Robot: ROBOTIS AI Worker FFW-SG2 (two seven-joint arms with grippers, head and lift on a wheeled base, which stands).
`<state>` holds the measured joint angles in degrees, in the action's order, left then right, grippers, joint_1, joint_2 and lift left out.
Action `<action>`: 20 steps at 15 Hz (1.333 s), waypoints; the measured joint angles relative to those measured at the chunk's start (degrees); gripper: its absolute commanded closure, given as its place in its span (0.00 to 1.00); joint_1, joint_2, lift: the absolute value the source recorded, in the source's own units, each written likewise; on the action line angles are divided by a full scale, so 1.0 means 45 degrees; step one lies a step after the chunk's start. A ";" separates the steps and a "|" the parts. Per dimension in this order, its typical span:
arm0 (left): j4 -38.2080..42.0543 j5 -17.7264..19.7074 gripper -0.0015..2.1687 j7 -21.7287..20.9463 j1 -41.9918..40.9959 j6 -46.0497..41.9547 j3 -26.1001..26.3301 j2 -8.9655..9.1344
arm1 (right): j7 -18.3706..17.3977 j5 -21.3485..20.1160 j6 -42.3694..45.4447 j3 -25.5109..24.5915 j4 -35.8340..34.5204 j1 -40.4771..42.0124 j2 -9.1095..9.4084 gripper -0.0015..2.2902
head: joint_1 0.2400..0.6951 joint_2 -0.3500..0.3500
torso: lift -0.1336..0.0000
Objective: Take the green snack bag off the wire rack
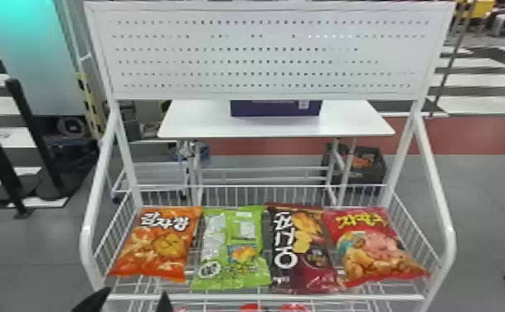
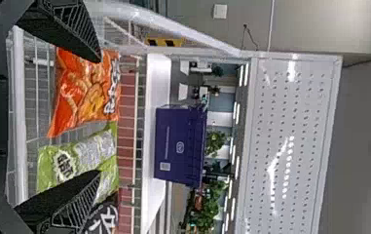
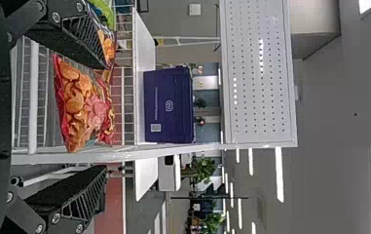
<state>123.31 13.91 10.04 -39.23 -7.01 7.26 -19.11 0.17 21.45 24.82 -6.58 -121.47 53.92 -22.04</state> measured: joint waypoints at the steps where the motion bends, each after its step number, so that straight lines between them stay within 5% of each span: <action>1: -0.0406 -0.0088 0.04 0.0034 0.0682 0.0265 0.0579 0.0016 | 0.0000 0.0000 0.0000 0.0011 0.0000 -0.0006 0.0021 0.08 | 0.57 0.50 | 1.00; 7: -0.2795 -0.0680 0.04 0.0347 0.4243 0.2013 0.3028 0.0595 | 0.0000 -0.0028 0.0000 0.0033 0.0062 -0.0004 0.0074 0.08 | 0.57 0.50 | 1.00; 20: -0.7642 -0.0520 0.04 0.0327 0.8557 0.3347 0.4541 0.2315 | 0.0000 -0.0087 0.0021 0.0118 0.0224 -0.0155 0.0091 0.08 | 0.57 0.50 | 1.00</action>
<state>88.92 11.57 11.51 -0.73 8.05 27.70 -8.70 0.17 21.06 24.92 -6.05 -120.46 53.22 -21.63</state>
